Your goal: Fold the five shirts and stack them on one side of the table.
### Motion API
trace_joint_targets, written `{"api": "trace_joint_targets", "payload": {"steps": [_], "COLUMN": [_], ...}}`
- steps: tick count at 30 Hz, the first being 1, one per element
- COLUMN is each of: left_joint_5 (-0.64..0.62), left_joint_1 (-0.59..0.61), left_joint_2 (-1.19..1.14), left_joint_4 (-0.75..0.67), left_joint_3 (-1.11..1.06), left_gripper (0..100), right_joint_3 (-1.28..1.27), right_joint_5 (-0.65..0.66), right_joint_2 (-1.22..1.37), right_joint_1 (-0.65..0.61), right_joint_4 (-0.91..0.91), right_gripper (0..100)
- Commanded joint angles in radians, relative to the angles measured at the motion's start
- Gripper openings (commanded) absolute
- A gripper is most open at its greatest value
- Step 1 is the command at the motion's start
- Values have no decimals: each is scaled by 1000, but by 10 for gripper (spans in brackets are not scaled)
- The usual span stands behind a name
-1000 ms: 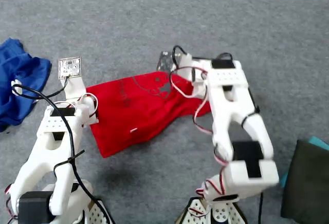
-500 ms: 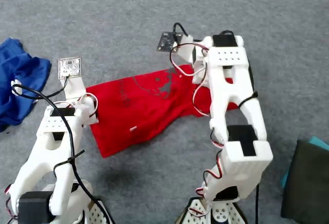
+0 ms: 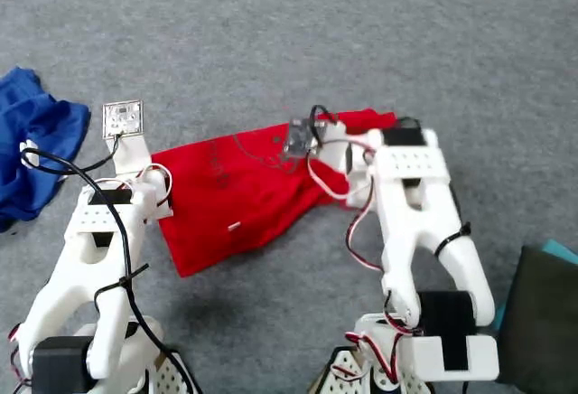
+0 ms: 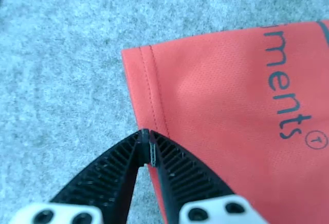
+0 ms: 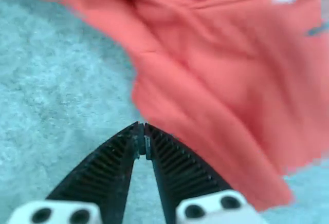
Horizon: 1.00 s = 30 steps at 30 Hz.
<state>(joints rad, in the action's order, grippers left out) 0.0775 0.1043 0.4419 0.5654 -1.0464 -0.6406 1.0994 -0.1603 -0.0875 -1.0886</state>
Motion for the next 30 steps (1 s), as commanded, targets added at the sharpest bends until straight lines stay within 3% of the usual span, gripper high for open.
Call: {"api": "trace_joint_targets", "payload": {"steps": [1, 7, 13, 30], "left_joint_5": [0, 0, 0, 0], "left_joint_1": [0, 0, 0, -2], "left_joint_2": [4, 4, 4, 4], "left_joint_4": [-12, -12, -12, -12], "left_joint_3": [12, 12, 12, 12], "left_gripper": [20, 20, 20, 20], "right_joint_3": [-28, 19, 240, 766], "right_joint_5": [-21, -23, -80, -84], "right_joint_2": [24, 194, 363, 588], "right_joint_1": [16, 18, 10, -21], "right_joint_4": [52, 130, 144, -41], "right_gripper": [9, 9, 9, 9]}}
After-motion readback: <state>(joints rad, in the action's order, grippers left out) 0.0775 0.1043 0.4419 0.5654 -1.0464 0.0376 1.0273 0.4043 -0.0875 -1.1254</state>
